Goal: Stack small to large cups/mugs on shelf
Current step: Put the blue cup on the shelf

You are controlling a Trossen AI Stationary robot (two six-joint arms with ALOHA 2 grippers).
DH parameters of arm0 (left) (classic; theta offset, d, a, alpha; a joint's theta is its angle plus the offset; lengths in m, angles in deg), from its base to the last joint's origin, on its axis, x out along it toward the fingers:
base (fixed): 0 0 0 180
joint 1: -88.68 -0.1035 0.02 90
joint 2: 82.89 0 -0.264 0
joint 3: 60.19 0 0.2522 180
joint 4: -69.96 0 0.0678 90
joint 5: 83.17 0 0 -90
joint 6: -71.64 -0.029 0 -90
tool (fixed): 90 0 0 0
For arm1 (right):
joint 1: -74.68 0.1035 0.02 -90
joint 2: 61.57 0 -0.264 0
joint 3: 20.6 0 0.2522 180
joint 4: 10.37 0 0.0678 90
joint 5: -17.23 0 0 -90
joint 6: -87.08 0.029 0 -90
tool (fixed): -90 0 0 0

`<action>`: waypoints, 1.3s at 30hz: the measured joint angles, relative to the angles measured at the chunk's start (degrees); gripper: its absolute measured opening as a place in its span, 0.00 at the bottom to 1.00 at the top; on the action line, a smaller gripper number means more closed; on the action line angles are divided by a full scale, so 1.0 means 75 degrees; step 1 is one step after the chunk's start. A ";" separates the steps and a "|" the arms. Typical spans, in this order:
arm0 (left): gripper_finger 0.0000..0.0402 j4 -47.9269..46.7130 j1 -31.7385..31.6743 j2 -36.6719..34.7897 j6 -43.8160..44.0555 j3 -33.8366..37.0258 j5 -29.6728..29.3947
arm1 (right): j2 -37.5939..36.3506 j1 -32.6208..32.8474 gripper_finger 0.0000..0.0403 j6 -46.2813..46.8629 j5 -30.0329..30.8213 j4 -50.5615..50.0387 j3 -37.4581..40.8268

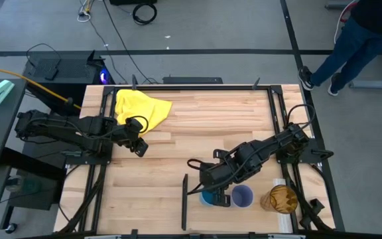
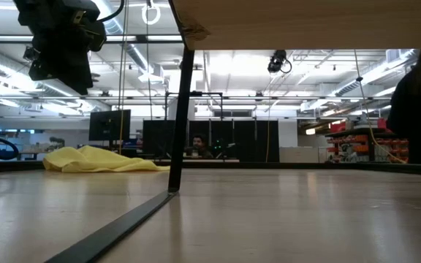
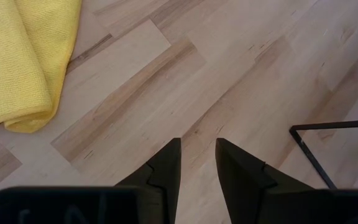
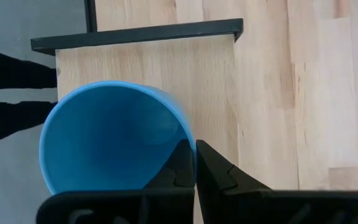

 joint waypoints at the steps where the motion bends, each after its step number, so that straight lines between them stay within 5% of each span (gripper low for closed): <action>1: 0.27 0.0001 0.0002 0.0000 0.0000 0.0000 0.0000 | 0.0000 0.0000 0.01 0.0015 0.0003 0.0000 0.0000; 39: 0.27 0.0012 0.0002 0.0001 0.0166 0.0000 0.0002 | 0.0198 0.0236 0.01 -0.0055 0.0105 0.0003 0.0020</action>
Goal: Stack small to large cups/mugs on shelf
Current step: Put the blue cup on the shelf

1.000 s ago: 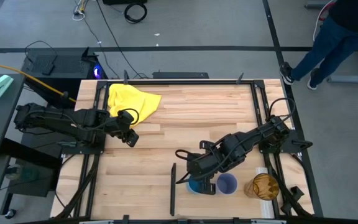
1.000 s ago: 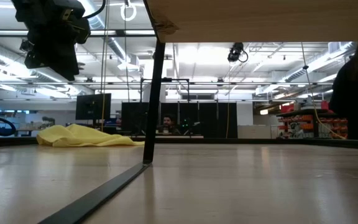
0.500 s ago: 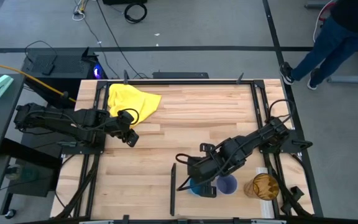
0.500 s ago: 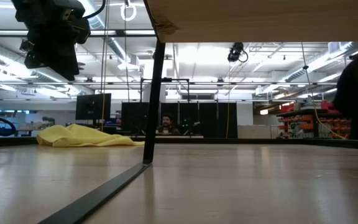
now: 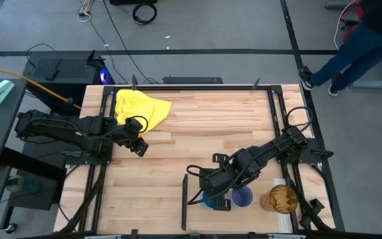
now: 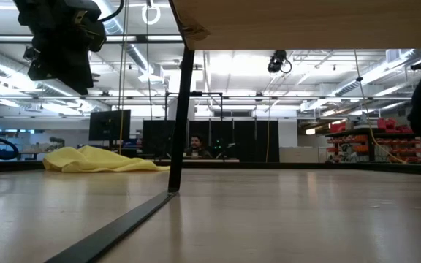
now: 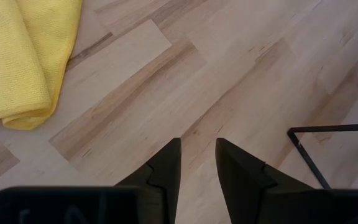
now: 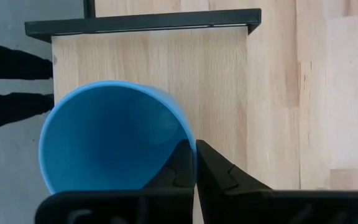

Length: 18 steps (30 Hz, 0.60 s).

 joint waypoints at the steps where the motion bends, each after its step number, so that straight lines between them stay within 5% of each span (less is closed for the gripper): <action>1: 0.27 0.0001 -0.0003 -0.0001 0.0000 0.0000 -0.0002 | 0.0000 0.0000 0.02 -0.0001 -0.0001 0.0000 0.0000; 18: 0.27 -0.0002 -0.0002 0.0002 0.0000 0.0000 0.0001 | 0.0000 -0.0003 0.10 -0.0039 -0.0006 0.0247 0.0000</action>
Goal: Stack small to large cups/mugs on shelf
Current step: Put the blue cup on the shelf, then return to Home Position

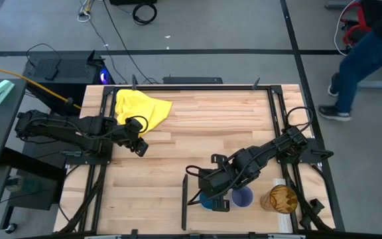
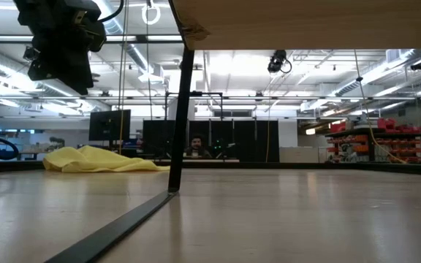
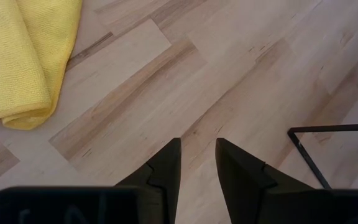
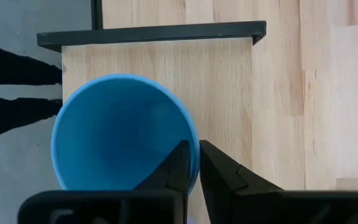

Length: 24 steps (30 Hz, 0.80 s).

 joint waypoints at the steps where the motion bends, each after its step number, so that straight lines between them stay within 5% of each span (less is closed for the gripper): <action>1: 0.27 0.0000 0.0002 0.0000 0.0000 0.0000 0.0000 | 0.0000 0.0000 0.11 -0.0013 0.0000 0.0011 0.0000; 24: 0.27 -0.0009 0.0002 0.0000 -0.0003 0.0000 -0.0003 | -0.0154 -0.0114 0.22 0.0065 -0.0005 0.0034 -0.0021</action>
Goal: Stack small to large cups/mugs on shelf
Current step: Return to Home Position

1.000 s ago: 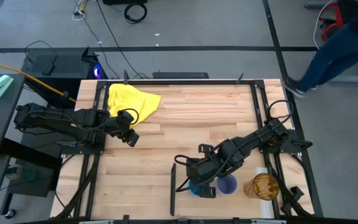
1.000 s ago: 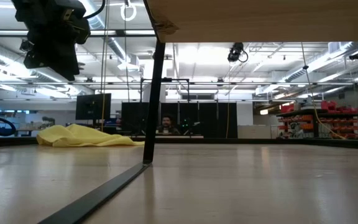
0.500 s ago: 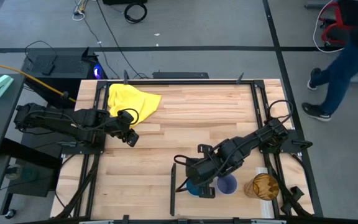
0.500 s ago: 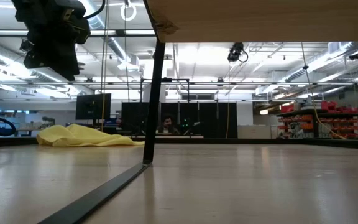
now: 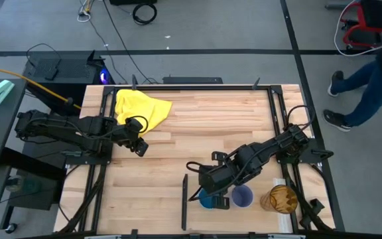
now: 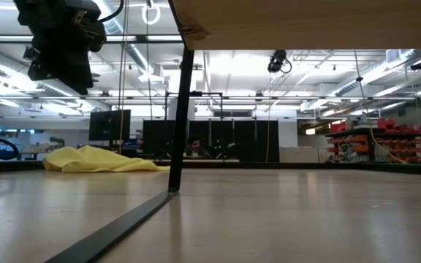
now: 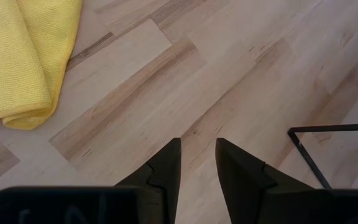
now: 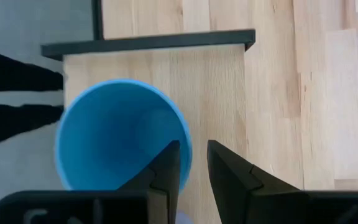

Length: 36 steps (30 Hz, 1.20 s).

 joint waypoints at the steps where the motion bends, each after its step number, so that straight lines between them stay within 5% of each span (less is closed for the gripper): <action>1: 0.27 0.0003 0.0000 0.0000 -0.0003 0.0000 0.0003 | -0.0066 -0.0001 0.22 0.0042 0.0005 0.0005 -0.0002; 12: 0.27 0.0009 0.0000 -0.0003 0.0000 0.0000 0.0000 | -0.1150 -0.0147 0.23 0.0169 0.0018 0.0046 -0.0008; 28: 0.27 0.0076 0.0013 -0.0003 0.0198 0.0000 0.0002 | -0.4178 -0.0261 0.23 0.0702 0.0108 0.0060 -0.0011; 36: 0.27 0.1746 0.0010 -0.0055 -0.1290 0.0001 0.0145 | -0.4880 0.0267 0.23 0.0053 0.1273 0.1012 -0.0003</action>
